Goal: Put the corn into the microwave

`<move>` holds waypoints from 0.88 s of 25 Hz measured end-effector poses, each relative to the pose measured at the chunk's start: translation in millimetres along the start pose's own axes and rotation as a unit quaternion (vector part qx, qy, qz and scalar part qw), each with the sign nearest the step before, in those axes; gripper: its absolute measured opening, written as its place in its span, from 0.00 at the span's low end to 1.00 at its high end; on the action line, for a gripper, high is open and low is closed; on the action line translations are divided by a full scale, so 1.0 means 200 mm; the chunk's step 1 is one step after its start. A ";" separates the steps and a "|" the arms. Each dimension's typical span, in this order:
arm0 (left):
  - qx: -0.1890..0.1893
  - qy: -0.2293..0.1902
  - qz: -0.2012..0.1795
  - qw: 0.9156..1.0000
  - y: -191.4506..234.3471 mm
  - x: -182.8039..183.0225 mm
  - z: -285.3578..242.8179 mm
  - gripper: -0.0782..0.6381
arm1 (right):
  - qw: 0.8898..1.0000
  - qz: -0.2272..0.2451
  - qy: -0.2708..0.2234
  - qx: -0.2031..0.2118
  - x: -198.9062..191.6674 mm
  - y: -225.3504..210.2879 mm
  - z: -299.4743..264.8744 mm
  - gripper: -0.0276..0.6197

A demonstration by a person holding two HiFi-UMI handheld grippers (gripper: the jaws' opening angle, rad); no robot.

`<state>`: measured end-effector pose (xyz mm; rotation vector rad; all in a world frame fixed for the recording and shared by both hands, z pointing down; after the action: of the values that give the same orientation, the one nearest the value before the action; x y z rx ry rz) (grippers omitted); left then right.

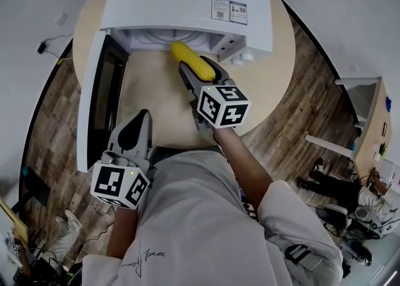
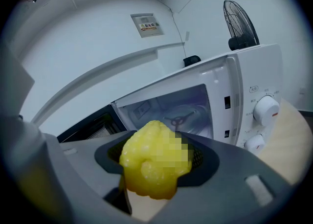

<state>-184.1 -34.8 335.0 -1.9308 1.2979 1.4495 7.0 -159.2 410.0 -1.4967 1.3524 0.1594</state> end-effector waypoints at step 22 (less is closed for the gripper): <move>0.021 0.023 0.005 0.999 0.03 -0.05 0.01 0.10 | 0.999 0.023 0.017 -0.026 0.01 -0.11 -0.20 0.45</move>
<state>-189.3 -32.3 344.6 -1.9439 1.3508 1.3783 4.3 -195.7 438.9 -1.5178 1.4208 0.1994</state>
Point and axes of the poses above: the fingertips, and each gripper's own axes: z backward along the fingers, y to its left, x out of its top, the point moved 8 cm from there along z, backward along the fingers, and after that the axes turned 13 degrees about -z, right-handed, at the moved point
